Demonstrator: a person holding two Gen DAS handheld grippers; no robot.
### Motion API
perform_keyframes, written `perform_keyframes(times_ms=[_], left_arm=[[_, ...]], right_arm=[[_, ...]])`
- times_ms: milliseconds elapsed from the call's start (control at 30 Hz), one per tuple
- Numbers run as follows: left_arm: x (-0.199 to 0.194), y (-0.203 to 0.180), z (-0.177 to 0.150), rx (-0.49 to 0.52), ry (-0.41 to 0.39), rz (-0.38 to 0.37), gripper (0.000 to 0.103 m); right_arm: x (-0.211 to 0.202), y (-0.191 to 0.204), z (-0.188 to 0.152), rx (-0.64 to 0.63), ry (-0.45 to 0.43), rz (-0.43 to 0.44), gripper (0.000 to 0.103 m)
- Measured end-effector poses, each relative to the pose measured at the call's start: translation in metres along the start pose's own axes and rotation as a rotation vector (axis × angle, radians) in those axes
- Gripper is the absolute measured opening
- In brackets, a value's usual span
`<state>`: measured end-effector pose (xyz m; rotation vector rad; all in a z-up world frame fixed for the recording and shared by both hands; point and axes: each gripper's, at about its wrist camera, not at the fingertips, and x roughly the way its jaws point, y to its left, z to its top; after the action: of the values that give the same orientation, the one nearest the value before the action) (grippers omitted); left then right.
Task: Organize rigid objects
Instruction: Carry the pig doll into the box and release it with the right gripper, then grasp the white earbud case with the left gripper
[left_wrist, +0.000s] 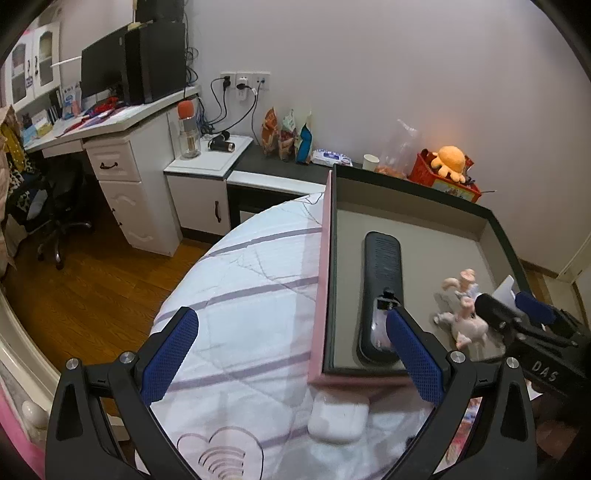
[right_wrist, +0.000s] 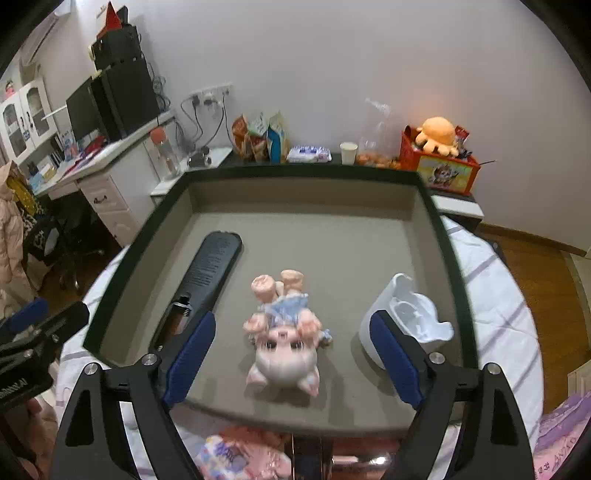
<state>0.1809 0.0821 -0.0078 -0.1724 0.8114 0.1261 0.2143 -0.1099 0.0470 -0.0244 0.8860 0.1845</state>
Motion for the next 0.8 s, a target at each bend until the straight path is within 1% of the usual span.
perform_keyframes(times_ms=[133,200,233,267,567,633,800], left_arm=[[-0.019,-0.004,-0.008,0.014,-0.015,-0.009,0.103],[-0.028,-0.007,-0.013,0.023,-0.019,-0.015,0.103],[-0.034,-0.01,-0.017,0.028,-0.021,-0.021,0.103],[-0.037,-0.011,-0.02,0.032,-0.022,-0.024,0.103],[-0.063,-0.029,-0.053,0.089,-0.003,-0.045,0.103],[-0.065,-0.031,-0.059,0.095,0.006,-0.047,0.103],[-0.067,-0.039,-0.07,0.118,0.027,-0.05,0.103]], right_arm=[[-0.027,0.0,-0.006,0.007,-0.034,-0.008,0.09],[-0.042,-0.001,-0.013,0.016,-0.05,-0.017,0.094],[-0.048,-0.001,-0.015,0.022,-0.057,-0.02,0.101],[-0.055,-0.003,-0.019,0.032,-0.065,-0.024,0.103],[-0.105,-0.034,-0.065,0.117,-0.083,-0.056,0.103],[-0.11,-0.041,-0.078,0.138,-0.072,-0.055,0.103],[-0.114,-0.048,-0.097,0.161,-0.046,-0.052,0.103]])
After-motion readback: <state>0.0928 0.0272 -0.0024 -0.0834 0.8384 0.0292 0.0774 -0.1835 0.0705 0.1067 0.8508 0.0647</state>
